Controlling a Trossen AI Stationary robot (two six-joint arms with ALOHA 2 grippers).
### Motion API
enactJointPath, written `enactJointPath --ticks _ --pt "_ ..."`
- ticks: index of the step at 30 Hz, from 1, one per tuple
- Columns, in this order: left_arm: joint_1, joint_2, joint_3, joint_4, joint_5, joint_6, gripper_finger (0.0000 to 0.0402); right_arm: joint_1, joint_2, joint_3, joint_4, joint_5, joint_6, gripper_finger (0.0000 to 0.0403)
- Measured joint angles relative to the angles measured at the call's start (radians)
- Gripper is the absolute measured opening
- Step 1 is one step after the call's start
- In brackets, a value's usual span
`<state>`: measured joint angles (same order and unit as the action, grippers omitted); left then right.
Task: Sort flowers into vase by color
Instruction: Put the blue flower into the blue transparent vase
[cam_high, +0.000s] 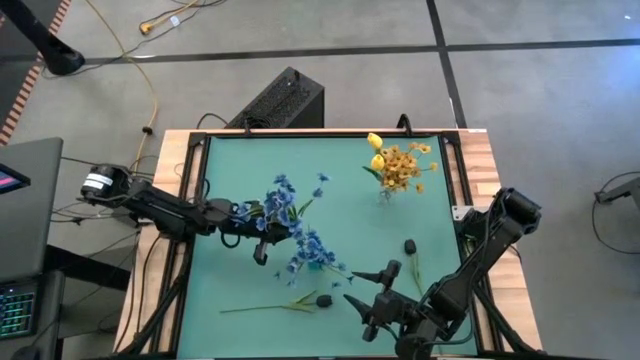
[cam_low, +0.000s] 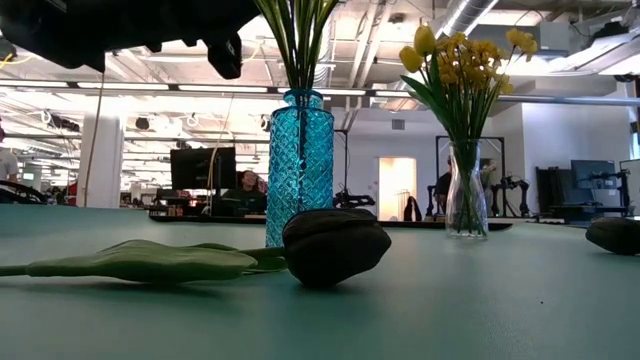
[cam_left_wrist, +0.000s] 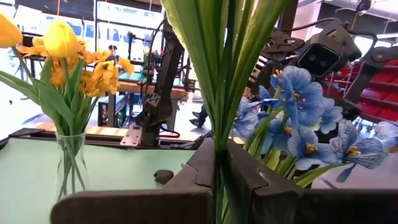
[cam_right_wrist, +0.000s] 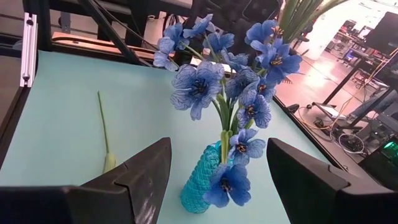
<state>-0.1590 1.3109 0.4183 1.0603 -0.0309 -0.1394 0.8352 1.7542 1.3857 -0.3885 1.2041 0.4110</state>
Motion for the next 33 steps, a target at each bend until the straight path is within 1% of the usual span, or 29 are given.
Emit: enactJointPath --ticks 5,10,13,15,20,24,33 --pt "-0.013 0.007 0.0 0.004 -0.022 0.013 0.0 0.0 0.0 0.0 0.002 0.0 0.0 0.0291" --pt "-0.021 0.09 0.002 0.098 -0.03 0.016 0.0 0.0 0.0 0.001 0.006 0.0 0.0 0.0291" --pt "-0.021 0.14 0.01 0.113 -0.03 0.014 0.0 0.0 0.0 0.0 0.008 0.0 0.0 0.0291" --pt "-0.021 0.148 0.019 0.115 -0.03 0.015 0.0 0.0 0.0 0.001 0.008 -0.002 0.0 0.0291" --pt "-0.021 0.136 0.025 0.087 -0.029 0.067 0.0 0.0 0.0 0.0 0.007 -0.002 0.0 0.0291" --pt "-0.021 0.126 0.025 0.032 -0.028 0.094 0.0 0.0 0.0 0.0 0.002 -0.013 0.0 0.0291" --pt "-0.02 0.126 0.025 -0.019 0.0 0.113 0.0 0.0 0.0 0.001 0.008 -0.029 0.0 0.0291"
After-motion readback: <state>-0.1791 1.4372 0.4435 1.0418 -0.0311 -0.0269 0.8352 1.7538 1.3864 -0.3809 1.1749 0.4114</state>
